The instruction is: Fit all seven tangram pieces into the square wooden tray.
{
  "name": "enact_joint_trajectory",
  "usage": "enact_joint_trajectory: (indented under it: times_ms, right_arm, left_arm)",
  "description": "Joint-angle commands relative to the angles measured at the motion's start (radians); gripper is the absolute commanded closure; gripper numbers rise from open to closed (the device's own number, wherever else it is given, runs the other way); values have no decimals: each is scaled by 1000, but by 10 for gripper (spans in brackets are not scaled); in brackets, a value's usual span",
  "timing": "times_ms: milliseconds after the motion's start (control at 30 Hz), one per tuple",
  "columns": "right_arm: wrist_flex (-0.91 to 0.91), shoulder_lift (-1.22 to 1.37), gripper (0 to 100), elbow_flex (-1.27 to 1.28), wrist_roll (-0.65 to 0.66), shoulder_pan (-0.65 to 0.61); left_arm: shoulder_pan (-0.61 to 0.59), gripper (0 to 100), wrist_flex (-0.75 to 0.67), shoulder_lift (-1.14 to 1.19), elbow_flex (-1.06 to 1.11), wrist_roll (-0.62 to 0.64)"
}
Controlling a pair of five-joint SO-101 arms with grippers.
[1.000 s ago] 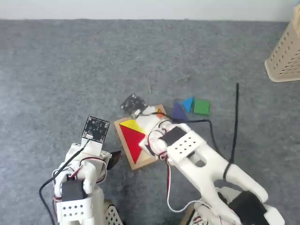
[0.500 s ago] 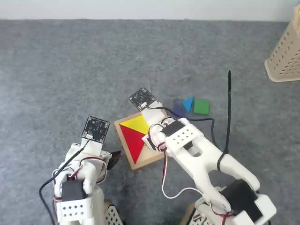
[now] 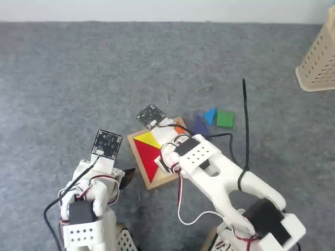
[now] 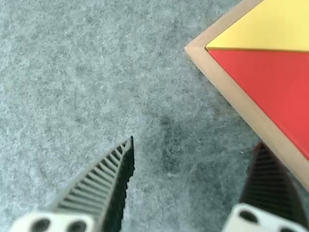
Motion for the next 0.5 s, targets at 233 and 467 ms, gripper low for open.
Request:
enact_joint_trajectory:
  times_ms: [233, 467]
  right_arm:
    - [-76, -180, 992, 37, 9, -2]
    - [-133, -147, 986, 60, -8, 58]
  left_arm:
    - [5, 647, 0, -14, -5, -5]
    - [5, 647, 0, -14, -5, -5]
